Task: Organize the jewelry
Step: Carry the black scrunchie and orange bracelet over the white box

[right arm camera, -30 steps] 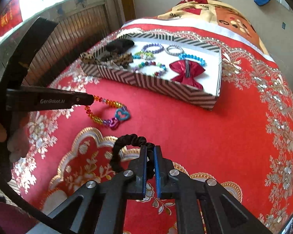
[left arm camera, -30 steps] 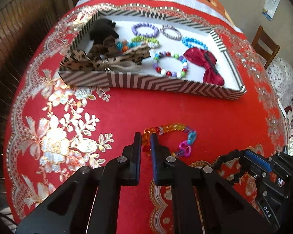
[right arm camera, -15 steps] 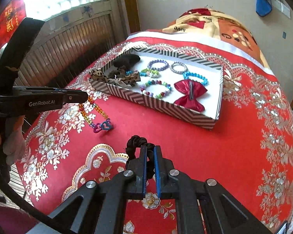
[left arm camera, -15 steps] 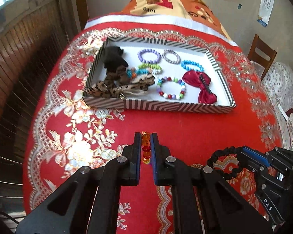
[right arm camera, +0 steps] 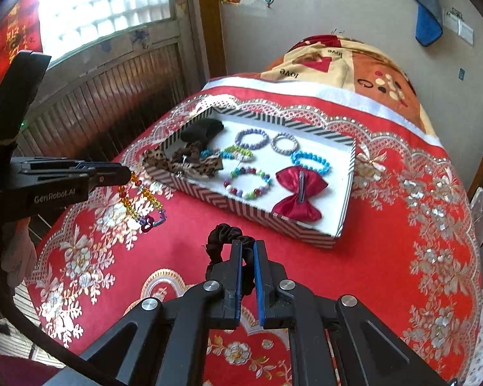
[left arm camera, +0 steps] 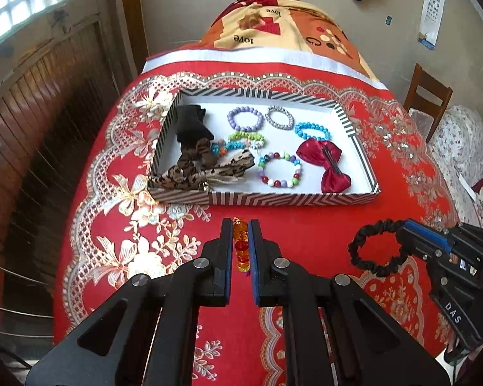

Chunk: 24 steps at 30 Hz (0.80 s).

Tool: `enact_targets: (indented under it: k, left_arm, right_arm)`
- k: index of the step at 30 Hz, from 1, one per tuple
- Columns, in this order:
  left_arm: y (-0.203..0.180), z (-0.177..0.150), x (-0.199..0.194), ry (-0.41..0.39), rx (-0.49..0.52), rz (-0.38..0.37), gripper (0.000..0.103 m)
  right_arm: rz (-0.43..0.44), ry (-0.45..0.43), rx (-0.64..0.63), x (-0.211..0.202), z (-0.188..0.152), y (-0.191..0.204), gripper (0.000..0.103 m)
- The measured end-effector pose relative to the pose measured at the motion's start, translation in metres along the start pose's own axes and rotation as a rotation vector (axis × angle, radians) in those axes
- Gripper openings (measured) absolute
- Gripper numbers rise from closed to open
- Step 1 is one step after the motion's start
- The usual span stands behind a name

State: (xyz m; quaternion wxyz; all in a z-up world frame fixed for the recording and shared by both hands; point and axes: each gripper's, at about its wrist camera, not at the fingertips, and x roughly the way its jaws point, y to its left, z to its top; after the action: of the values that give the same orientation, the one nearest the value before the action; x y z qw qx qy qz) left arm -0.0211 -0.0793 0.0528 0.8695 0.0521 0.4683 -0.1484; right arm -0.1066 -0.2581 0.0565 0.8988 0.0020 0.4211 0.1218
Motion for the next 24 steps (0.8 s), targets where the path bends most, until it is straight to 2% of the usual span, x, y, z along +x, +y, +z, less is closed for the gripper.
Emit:
enact_targets:
  k: [24]
  left_arm:
    - [-0.002, 0.056, 0.008, -0.057, 0.029, 0.039, 0.008]
  right_arm:
    - [-0.039, -0.047, 0.029, 0.005, 0.052, -0.042, 0.006]
